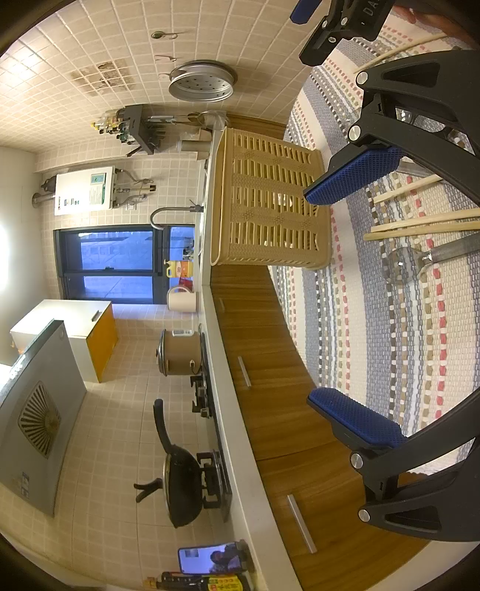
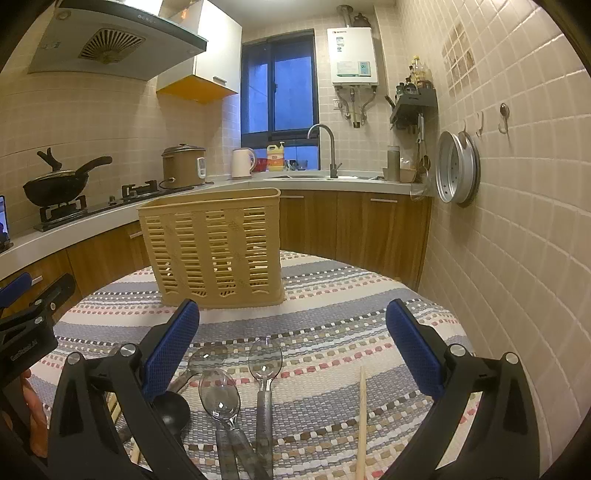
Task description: Organize utensils
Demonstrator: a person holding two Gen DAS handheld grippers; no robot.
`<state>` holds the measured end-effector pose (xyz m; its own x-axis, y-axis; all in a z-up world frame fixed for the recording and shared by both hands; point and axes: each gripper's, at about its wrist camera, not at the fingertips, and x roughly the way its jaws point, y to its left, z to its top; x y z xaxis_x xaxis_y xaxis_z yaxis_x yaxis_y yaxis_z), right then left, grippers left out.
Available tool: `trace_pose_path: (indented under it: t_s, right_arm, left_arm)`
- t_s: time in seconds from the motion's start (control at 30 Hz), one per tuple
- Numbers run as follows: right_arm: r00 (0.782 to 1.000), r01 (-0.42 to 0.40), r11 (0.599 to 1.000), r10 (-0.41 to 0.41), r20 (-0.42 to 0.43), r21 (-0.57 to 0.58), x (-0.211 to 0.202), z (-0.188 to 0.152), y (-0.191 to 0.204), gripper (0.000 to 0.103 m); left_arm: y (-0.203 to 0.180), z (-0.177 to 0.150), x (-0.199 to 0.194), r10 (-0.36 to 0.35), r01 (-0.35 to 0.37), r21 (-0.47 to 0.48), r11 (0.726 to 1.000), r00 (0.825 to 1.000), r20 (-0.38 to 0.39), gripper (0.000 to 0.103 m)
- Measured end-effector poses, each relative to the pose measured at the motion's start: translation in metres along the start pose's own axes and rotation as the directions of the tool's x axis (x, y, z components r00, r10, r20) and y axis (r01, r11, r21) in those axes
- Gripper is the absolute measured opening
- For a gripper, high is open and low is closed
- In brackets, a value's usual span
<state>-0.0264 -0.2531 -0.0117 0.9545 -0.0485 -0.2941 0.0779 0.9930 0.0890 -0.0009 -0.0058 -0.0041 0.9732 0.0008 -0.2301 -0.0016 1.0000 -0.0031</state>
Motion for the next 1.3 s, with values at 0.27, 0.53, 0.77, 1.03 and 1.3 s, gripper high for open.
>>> trace_pose_path:
  t_s: [0.27,0.53,0.77,1.03,1.3]
  right_arm:
    - [1.0,0.005,1.0,-0.005,-0.002,0.007,0.001,0.0,-0.002,0.096]
    - [1.0,0.009,1.0,-0.009,-0.012,0.013,0.002,-0.002,-0.002,0.096]
    - [0.999,0.022,0.999,-0.02,-0.043,0.047,0.008,0.003,-0.008,0.096]
    - [0.997,-0.035,0.998,0.038,-0.064,0.056,-0.008,0.044,-0.009,0.096]
    - [0.938,-0.059,0.992,0.093,-0.333,0.113,0.019,0.078,-0.037,0.091]
  left_arm:
    - [0.0,0.0,0.0,0.0,0.0,0.0,1.0,1.0,0.0,0.096]
    - [0.001,0.0,0.001,0.0,0.0,-0.002,1.0,1.0,-0.002,0.096]
    - [0.037,0.006,0.022,-0.12,0.099,-0.144,0.985,0.982,-0.145,0.096]
    - [0.067,0.008,0.074,-0.332,0.23,-0.253,0.94,0.792,-0.513,0.078]
    - [0.03,-0.027,0.101,-0.376,0.281,-0.253,0.926,0.621,-0.688,0.067]
